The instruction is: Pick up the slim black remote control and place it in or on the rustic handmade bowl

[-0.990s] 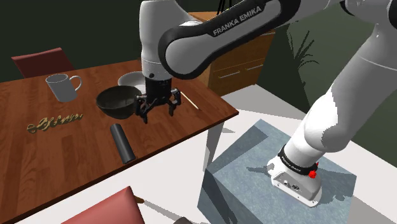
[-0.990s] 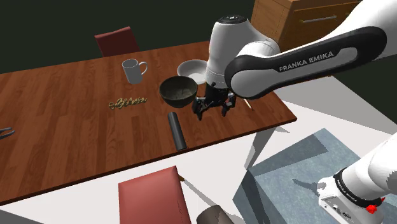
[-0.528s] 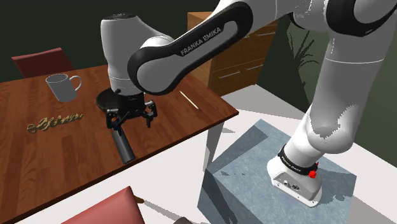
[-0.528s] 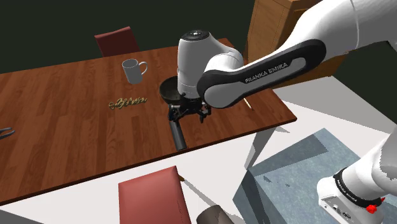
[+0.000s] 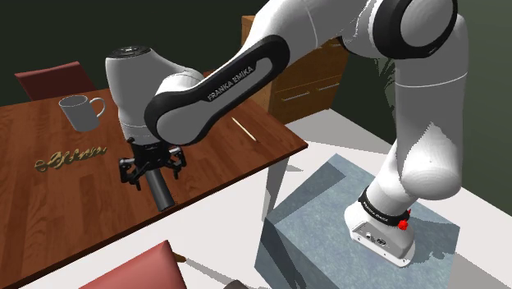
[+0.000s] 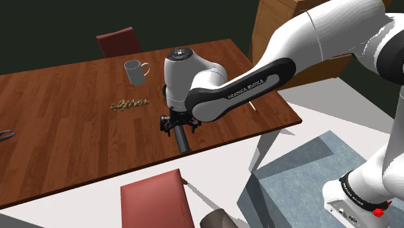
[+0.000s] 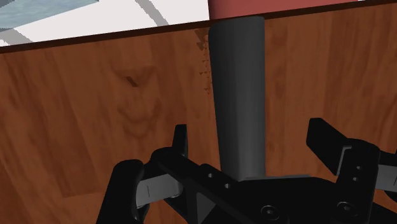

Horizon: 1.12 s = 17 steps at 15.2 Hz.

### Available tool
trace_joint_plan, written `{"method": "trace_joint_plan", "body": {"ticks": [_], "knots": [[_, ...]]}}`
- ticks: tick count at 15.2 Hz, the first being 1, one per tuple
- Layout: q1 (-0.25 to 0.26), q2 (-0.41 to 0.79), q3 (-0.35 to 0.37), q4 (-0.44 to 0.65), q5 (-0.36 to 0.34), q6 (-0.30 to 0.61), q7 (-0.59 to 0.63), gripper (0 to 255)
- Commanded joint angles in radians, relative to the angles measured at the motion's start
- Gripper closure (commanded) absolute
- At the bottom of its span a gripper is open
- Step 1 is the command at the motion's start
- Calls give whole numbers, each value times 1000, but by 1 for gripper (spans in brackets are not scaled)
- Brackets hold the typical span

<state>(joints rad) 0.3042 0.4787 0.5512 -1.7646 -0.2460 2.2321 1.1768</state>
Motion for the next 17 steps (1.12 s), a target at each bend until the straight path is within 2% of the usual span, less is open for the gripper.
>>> {"method": "trace_joint_plan", "body": {"ticks": [1,10,11,17], "knots": [[7,18,-7,0,-11,16,7,0],[12,31,-12,-3,-19,31,12,0],[12,31,-12,-3,-19,31,12,255],[11,30,-12,-6,-19,33,11,255]]}}
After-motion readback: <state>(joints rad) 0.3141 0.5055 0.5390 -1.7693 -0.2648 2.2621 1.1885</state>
